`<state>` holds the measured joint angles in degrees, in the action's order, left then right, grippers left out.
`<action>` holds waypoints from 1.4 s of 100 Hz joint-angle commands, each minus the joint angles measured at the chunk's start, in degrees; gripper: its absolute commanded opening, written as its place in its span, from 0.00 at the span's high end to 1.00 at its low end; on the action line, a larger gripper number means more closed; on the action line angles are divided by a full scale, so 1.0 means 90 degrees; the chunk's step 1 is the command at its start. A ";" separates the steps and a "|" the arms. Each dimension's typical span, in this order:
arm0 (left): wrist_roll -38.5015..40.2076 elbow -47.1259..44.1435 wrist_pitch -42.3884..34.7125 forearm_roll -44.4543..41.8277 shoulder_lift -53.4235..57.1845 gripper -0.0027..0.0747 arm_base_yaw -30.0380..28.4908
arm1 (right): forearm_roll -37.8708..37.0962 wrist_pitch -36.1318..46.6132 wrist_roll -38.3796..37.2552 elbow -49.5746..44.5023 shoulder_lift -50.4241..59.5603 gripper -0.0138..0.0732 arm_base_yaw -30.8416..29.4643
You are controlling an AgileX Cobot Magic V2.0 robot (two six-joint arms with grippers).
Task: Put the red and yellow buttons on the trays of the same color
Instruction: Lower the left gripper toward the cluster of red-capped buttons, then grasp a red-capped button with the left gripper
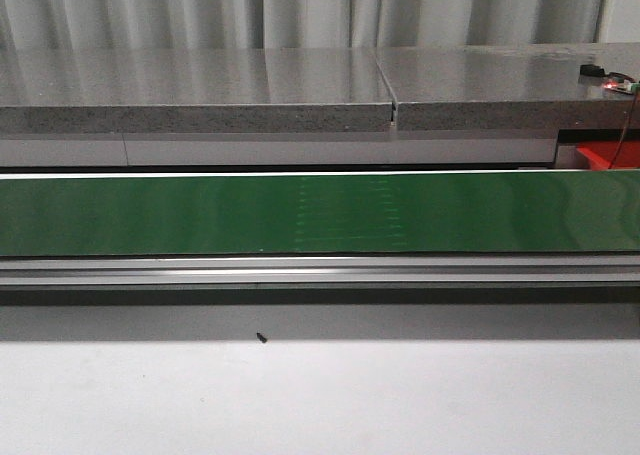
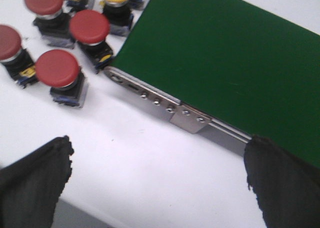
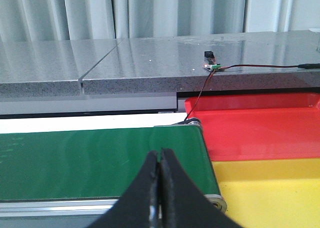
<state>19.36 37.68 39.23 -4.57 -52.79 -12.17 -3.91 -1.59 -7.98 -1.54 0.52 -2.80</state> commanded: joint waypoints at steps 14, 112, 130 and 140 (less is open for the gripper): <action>0.0110 0.0873 0.0797 0.0356 -0.0284 0.10 -0.0989 | -0.0050 0.0514 0.0015 0.0089 0.0141 0.92 0.0003; 0.0138 0.2370 0.1211 0.0359 -0.3595 0.22 -0.1573 | -0.0050 0.0514 0.0015 0.0089 0.0141 0.92 0.0003; 0.0160 0.2370 0.0895 0.0347 -0.3799 0.33 -0.1573 | -0.0050 0.0514 0.0015 0.0089 0.0141 0.92 0.0003; 0.0154 0.2379 0.0829 0.0334 -0.3861 0.40 -0.1573 | -0.0050 0.0514 0.0015 0.0089 0.0141 0.92 0.0003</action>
<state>20.20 57.39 48.72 -1.23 -88.81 -26.17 -3.91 -1.59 -7.98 -1.54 0.52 -2.80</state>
